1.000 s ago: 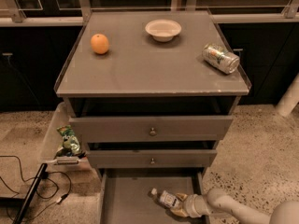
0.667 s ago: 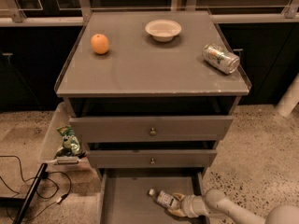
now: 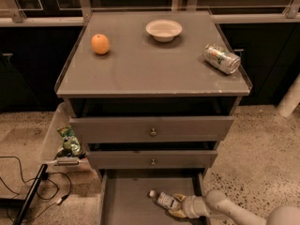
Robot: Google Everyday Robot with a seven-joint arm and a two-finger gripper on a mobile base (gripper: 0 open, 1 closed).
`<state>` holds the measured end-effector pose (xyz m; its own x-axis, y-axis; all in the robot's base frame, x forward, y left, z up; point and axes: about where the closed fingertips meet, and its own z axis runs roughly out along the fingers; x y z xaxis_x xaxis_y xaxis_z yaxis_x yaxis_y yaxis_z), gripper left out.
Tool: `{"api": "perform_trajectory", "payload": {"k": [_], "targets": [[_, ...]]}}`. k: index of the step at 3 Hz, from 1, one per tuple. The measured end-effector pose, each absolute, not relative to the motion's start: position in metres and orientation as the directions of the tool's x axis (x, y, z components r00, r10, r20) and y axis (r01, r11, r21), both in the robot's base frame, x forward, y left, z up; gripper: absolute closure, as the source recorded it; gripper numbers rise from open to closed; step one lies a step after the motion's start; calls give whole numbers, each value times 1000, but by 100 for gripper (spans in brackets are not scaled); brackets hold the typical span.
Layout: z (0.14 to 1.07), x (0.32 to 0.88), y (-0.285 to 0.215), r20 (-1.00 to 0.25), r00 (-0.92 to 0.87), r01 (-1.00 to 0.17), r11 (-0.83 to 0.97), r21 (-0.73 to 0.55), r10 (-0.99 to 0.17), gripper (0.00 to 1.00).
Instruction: Place blue plastic bottle into bottom drawer
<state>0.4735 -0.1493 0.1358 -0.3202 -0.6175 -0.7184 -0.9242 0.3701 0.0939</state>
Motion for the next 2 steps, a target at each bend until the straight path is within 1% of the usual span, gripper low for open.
{"api": "perform_trajectory", "payload": {"k": [2], "targets": [[136, 473, -149, -718, -320, -924, 370, 94, -618, 12]]}}
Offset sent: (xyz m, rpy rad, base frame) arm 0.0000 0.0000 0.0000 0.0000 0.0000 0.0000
